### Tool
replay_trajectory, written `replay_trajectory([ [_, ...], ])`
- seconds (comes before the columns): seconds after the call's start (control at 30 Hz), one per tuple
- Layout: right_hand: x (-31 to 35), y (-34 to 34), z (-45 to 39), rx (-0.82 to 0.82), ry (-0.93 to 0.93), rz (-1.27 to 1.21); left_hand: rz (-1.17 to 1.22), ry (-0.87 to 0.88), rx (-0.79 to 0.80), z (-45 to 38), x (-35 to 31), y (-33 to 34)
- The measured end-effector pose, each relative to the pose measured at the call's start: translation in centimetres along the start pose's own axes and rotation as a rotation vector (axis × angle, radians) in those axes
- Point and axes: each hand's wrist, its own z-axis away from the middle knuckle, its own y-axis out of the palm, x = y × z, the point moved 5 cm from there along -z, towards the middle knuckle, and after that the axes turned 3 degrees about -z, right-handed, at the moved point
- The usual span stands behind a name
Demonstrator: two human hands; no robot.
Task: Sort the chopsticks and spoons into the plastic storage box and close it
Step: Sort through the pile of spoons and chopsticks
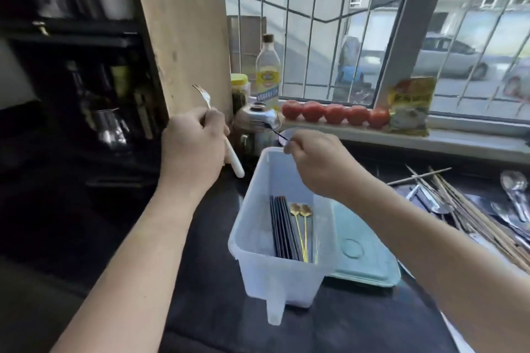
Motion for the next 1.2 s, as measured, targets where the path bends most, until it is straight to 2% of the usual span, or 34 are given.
replay_trajectory([
  [0.07, -2.1, -0.1, -0.1, 0.160, 0.082, 0.241, 0.023, -0.066, 0.046, -0.3, 2.6, -0.2],
  [0.13, -2.7, 0.9, 0.5, 0.394, 0.133, 0.401, 0.006, -0.133, 0.127, -0.2, 4.7, 0.1],
  [0.2, -2.8, 2.9, 0.5, 0.576, 0.140, 0.431, 0.008, -0.177, 0.235, 0.1, 5.9, 0.9],
  [0.27, -2.7, 4.3, -0.6, 0.676, 0.148, 0.457, 0.068, -0.234, 0.350, 0.8, 6.4, 1.5],
  [0.4, -2.1, 4.8, -2.6, 0.805, 0.187, 0.287, 0.113, -0.332, 0.501, 2.1, 7.6, 1.4],
  [0.5, -1.6, 7.1, -2.7, 0.936, 0.186, 0.167, 0.113, -0.346, 0.513, 2.4, 8.6, 1.1],
  [0.6, -2.2, 10.3, -2.7, 1.047, 0.255, 0.168, 0.123, -0.355, 0.513, 2.6, 8.8, 1.3],
  [0.67, -2.6, 11.2, -3.1, 1.045, 0.310, 0.101, 0.117, -0.364, 0.513, 2.8, 8.9, 1.5],
  [0.83, -3.5, 12.0, -4.0, 0.894, 0.433, -0.127, 0.090, -0.372, 0.479, 3.2, 9.1, 0.8],
  [1.03, -3.6, 12.7, -3.6, 0.836, 0.460, -0.211, 0.174, -0.354, 0.479, 3.6, 7.9, 0.7],
  [1.13, -3.7, 9.5, -4.7, 0.684, 0.358, -0.203, 0.140, -0.360, 0.500, 3.7, 7.3, 0.8],
  [1.2, -3.7, 6.5, -5.4, 0.528, 0.315, -0.310, 0.102, -0.393, 0.527, 3.6, 6.9, 1.4],
])
